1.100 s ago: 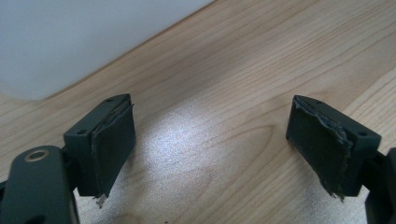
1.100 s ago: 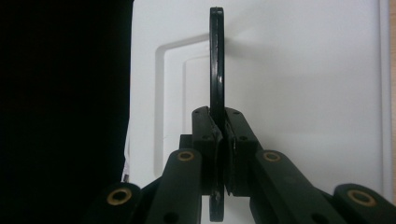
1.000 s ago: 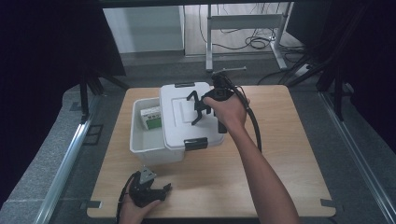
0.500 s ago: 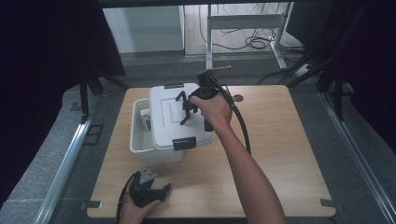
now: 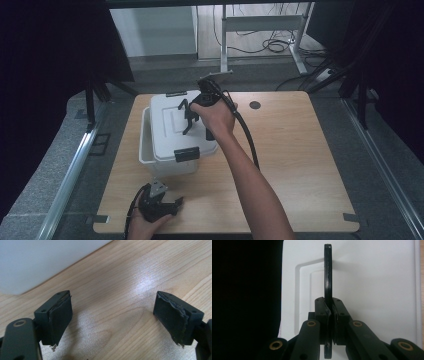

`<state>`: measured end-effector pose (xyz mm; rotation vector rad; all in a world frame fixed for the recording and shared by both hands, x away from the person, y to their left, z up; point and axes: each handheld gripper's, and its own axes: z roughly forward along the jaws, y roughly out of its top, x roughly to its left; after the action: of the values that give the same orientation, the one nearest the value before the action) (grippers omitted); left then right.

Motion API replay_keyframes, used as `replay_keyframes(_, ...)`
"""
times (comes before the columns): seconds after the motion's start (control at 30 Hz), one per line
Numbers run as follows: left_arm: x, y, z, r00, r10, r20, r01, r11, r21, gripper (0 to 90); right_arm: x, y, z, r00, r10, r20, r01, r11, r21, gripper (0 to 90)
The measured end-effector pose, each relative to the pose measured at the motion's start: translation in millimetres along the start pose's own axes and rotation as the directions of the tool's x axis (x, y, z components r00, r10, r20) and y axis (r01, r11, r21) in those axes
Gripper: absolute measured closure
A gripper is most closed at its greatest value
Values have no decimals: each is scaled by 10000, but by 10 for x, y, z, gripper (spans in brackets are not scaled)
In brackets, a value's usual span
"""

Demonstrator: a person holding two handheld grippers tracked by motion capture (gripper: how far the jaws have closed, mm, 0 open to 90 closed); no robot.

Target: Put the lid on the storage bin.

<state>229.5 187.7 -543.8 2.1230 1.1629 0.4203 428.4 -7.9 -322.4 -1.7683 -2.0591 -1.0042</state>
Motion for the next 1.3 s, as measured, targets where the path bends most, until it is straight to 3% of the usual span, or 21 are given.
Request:
replay_keyframes(0.73, -11, 3, 2, 10000, 54, 82, -54, 10000, -8, 156, 226, 43, 259, 9999, 11, 143, -16, 9994, 350, 845)
replay_keyframes(1.3, -18, 8, 10, 9999, 67, 115, -67, 10000, -19, 154, 247, 49, 414, 9989, 346, 312, -362, 9981, 494, 846)
